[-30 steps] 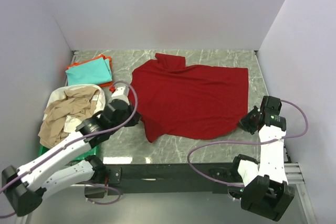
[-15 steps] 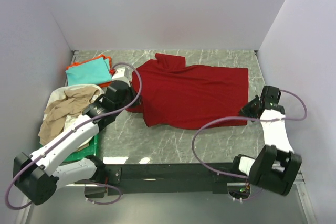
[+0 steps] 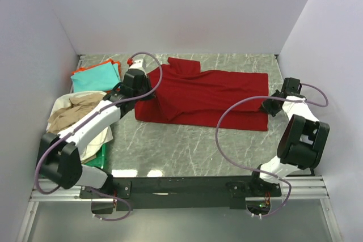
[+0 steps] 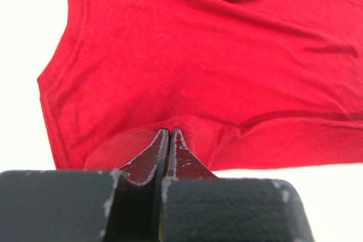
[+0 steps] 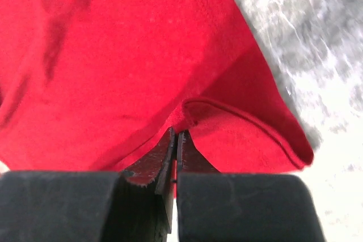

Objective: Fold and stack the t-shirts
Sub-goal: Fold the tshirt

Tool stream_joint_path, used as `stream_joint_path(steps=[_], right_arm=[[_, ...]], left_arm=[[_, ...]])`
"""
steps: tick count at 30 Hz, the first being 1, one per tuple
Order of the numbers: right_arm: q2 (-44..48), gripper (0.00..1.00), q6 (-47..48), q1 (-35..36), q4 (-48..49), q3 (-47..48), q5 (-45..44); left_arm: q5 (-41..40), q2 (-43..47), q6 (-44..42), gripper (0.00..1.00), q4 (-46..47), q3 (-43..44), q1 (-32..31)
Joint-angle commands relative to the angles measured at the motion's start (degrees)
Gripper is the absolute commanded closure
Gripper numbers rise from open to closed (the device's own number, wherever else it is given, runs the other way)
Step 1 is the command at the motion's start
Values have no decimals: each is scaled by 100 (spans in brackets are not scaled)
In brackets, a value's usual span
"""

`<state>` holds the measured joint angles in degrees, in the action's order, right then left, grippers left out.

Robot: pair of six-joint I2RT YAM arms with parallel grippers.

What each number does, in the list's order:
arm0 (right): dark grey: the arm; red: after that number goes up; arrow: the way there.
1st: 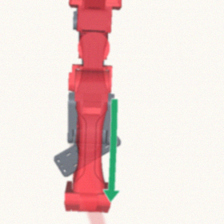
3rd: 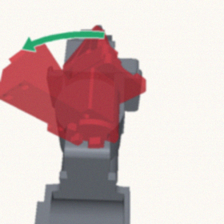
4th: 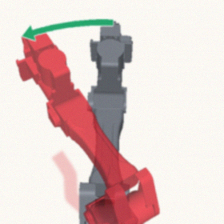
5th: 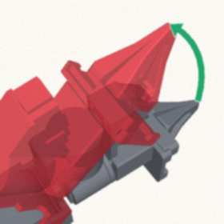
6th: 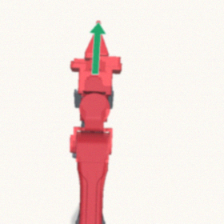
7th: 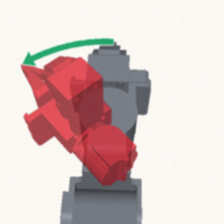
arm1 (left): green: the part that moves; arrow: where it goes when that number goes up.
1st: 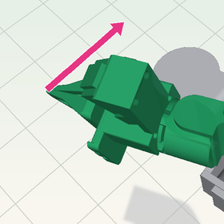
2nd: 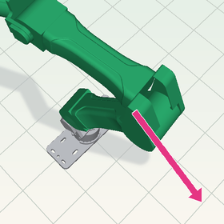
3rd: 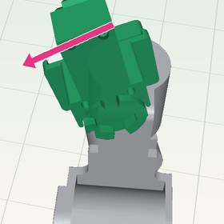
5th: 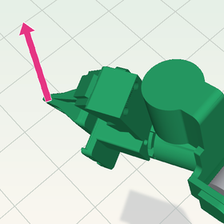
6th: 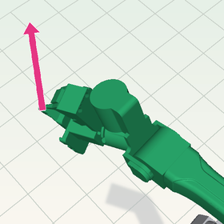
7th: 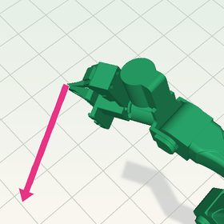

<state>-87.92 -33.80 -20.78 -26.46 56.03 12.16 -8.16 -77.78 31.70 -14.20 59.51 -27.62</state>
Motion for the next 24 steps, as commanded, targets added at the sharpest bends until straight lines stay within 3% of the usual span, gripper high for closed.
stream_joint_path(steps=[1, 8, 24], right_arm=[[-269, 100, 58, 3, 272, 242, 67], [-674, 100, -12, 3, 457, 382, 102], [-928, 100, -4, 3, 211, 1015, -241]], left_arm=[[140, -342, -235, 99, 286, 447, 142], [113, -1090, -340, 100, 207, 1019, 318], [341, -1556, -490, 99, 224, 1529, 652]])
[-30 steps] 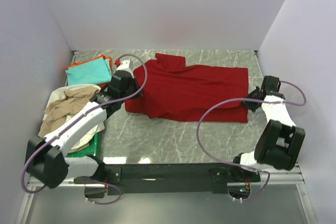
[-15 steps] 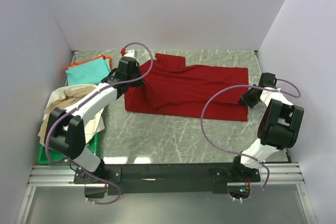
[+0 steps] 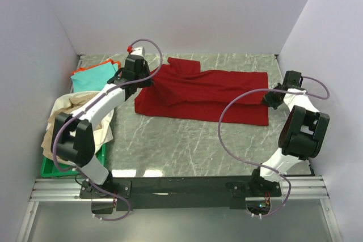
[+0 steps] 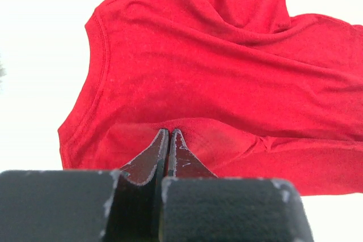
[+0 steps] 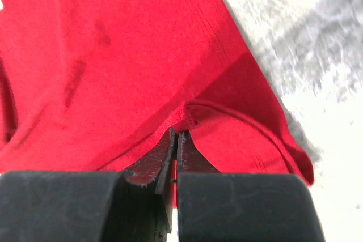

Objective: Fold and stack the t-shirts
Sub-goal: Fold the tshirt

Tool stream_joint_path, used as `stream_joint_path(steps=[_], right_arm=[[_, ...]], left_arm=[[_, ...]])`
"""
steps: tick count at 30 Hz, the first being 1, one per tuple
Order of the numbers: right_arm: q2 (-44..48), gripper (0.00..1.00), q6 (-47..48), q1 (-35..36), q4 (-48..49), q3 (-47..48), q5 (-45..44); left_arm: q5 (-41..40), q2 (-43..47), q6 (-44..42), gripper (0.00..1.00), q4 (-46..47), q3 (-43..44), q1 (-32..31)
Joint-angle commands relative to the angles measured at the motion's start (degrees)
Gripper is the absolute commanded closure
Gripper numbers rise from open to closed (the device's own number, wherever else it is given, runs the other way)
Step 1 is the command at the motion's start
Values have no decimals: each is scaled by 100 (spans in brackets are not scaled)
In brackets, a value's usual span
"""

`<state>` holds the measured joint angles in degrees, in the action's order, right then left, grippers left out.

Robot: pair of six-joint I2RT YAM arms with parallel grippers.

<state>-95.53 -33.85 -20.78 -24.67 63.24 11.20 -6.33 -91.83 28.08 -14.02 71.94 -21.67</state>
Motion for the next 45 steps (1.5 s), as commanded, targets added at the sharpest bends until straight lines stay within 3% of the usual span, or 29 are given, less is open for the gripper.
stream_joint_path(steps=[1, 17, 20, 21, 22, 23, 24, 25, 27, 30, 37, 41, 45], right_arm=[[-281, 100, -8, 3, 41, 320, -118], [-845, 100, 229, 3, 32, 724, 216], [-968, 91, 317, 3, -91, 961, 268], [-1046, 79, 352, 3, -126, 1092, 321], [-1073, 73, 387, 3, -178, 1155, 356], [-1108, 65, 422, 12, -205, 1233, 382], [-1135, 62, 449, 3, -205, 1269, 418], [-1126, 60, 484, 3, -205, 1278, 444], [-1021, 57, 519, 3, -135, 1209, 462], [-689, 56, 511, 12, 119, 859, 462], [-2, 56, 361, 21, 753, -312, 497], [306, 57, 396, 21, 691, -698, -12], [674, 57, 414, 21, 489, -840, -548]], left_arm=[[184, -281, -127, 100, 172, 329, 93], [316, -1442, -118, 100, -65, 1348, 242], [264, -1662, -92, 100, -171, 1655, 260], [246, -1810, -74, 98, -241, 1761, 269], [246, -1864, -57, 89, -363, 1936, 295], [246, -1908, -22, 75, -408, 1999, 312], [237, -1926, -4, 42, -408, 2025, 321], [194, -1900, 31, 29, -400, 2017, 321], [167, -1691, 58, 16, -295, 1868, 321], [88, -1287, 119, 9, -31, 1359, 321], [220, -599, 347, 5, 479, -169, 321], [79, -371, 400, 6, 541, -681, 321], [-79, -178, 436, 14, 436, -989, 321]])
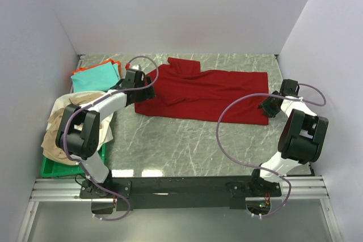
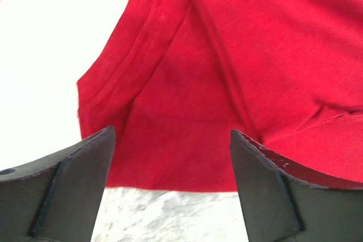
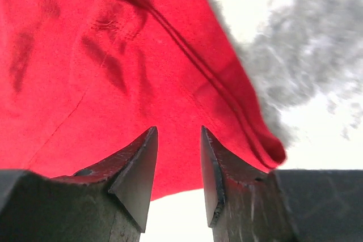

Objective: Fold and stack the t-shirts
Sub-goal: Fold the tshirt

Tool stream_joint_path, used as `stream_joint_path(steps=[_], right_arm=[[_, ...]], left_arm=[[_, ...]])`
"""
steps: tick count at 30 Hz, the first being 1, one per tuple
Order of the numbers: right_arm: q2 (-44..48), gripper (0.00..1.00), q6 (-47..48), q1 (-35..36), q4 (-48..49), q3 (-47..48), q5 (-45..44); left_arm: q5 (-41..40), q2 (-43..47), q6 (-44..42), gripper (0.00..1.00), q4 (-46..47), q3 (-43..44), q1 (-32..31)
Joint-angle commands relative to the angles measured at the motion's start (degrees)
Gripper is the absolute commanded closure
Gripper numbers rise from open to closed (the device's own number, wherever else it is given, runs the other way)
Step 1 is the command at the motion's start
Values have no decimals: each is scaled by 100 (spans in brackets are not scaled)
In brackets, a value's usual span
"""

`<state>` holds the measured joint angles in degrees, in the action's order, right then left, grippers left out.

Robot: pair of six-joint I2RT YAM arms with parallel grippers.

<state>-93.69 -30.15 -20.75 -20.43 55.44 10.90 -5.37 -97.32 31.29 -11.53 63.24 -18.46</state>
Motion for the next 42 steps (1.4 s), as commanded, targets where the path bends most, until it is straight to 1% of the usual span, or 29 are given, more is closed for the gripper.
stream_joint_path(steps=[1, 5, 8, 9, 10, 13, 17, 24, 27, 29, 30, 32, 35, 36, 38, 39, 42], right_arm=[[562, 57, 53, 19, 13, -103, -657], [878, 57, 62, 19, 47, -410, -1080], [940, 56, 27, 19, 74, -560, -1335], [905, 55, 18, 19, 82, -578, -1353], [879, 55, 27, 19, 91, -604, -1353], [782, 55, 9, 10, 117, -701, -1467], [633, 54, 9, 10, 179, -859, -1494], [475, 54, 1, 10, 250, -921, -1283], [492, 55, 9, 10, 285, -982, -1204], [518, 57, 1, 10, 294, -1035, -1221], [527, 57, 1, 19, 294, -1053, -1221], [545, 59, 9, 10, 302, -1105, -1213], [580, 62, 27, 10, 311, -1149, -1169], [589, 63, 44, 10, 311, -1167, -1151], [632, 66, 44, 10, 320, -1193, -1116], [641, 68, 62, 10, 311, -1211, -1116], [650, 77, 97, 10, 294, -1237, -1107]], left_arm=[[-271, 415, 132, 16, 169, -267, 0], [-447, 565, 141, 22, 90, -550, 0], [-378, 556, 149, 25, 19, -690, 0], [-334, 556, 141, 30, 28, -743, 0], [-307, 556, 132, 32, 37, -856, 0], [-386, 600, 167, 33, 63, -1024, 0], [-588, 591, 97, 32, -7, -1042, 9], [-272, 354, 149, 32, 300, -1147, 149], [-88, 240, 167, 34, 441, -1148, 202], [9, 196, 185, 39, 537, -1156, 220], [35, 143, 193, 45, 555, -1156, 220], [88, 82, 193, 47, 608, -1165, 229], [141, 29, 185, 56, 634, -1191, 255], [158, 11, 176, 63, 643, -1218, 255], [159, 29, 167, 73, 652, -1262, 264], [124, 46, 167, 82, 643, -1305, 272], [27, 169, 158, 94, 608, -1402, 290]])
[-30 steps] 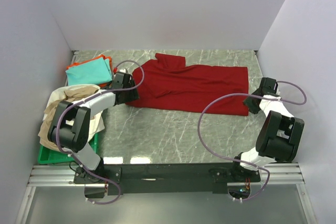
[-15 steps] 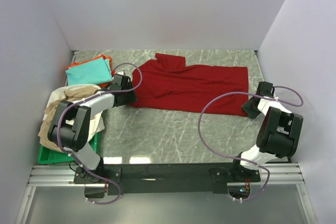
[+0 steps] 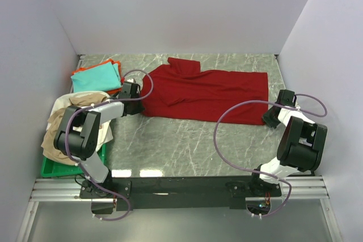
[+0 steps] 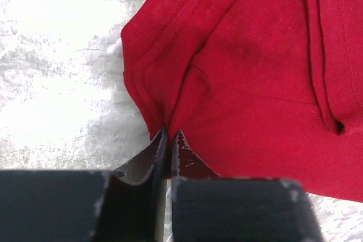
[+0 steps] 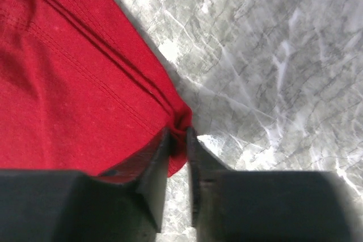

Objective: Fold and stack the t-shirts
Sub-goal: Fold the tshirt

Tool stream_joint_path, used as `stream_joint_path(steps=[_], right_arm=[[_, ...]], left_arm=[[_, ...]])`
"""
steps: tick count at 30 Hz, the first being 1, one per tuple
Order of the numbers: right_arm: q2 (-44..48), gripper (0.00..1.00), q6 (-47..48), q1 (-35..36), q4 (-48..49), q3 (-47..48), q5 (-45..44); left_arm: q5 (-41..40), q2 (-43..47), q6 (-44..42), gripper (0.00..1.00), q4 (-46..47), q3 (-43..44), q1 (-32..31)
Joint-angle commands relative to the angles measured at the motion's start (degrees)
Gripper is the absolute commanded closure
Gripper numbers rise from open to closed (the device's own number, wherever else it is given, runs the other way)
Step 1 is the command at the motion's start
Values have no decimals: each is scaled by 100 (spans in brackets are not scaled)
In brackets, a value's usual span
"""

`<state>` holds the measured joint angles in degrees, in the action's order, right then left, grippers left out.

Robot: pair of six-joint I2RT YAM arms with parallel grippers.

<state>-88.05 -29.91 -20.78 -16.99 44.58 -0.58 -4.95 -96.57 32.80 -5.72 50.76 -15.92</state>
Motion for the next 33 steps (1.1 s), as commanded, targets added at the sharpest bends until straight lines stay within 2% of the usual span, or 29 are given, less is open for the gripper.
stream_joint_path(steps=[1, 2, 10, 21, 33], right_arm=[[104, 94, 82, 12, -41, -160, 40], [130, 100, 82, 12, -58, -186, 40], [630, 100, 38, 12, -312, -458, 164], [2168, 100, -234, 21, -1078, -827, -285], [3469, 100, -647, 65, -1491, -1293, -127]], left_arm=[[-32, 130, 7, 96, 18, -189, 45], [-58, 226, 7, 98, 0, -216, 45], [-164, 815, 78, 99, -175, -523, 63], [-322, 1957, 288, 99, -579, -918, 72], [-463, 3126, 851, 99, -808, -1613, 63]])
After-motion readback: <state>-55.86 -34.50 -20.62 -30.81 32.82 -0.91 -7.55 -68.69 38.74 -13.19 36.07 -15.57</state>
